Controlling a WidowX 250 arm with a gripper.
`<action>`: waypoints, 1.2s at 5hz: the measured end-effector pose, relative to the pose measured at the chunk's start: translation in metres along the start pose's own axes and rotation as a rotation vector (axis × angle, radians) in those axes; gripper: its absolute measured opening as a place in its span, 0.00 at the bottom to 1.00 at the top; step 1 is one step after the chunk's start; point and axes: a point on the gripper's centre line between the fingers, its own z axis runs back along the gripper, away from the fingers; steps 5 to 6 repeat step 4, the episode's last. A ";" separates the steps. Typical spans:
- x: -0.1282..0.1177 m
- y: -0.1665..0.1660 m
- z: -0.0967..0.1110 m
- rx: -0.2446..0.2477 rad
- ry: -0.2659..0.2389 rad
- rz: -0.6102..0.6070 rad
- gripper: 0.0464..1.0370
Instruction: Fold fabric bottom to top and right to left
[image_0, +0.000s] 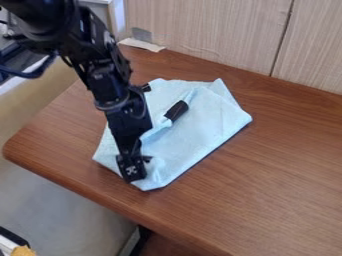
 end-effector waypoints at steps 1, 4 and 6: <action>0.007 0.002 0.017 0.007 -0.014 -0.004 0.96; 0.013 0.008 0.064 0.034 -0.042 0.020 0.96; 0.013 0.008 0.064 0.034 -0.042 0.020 0.96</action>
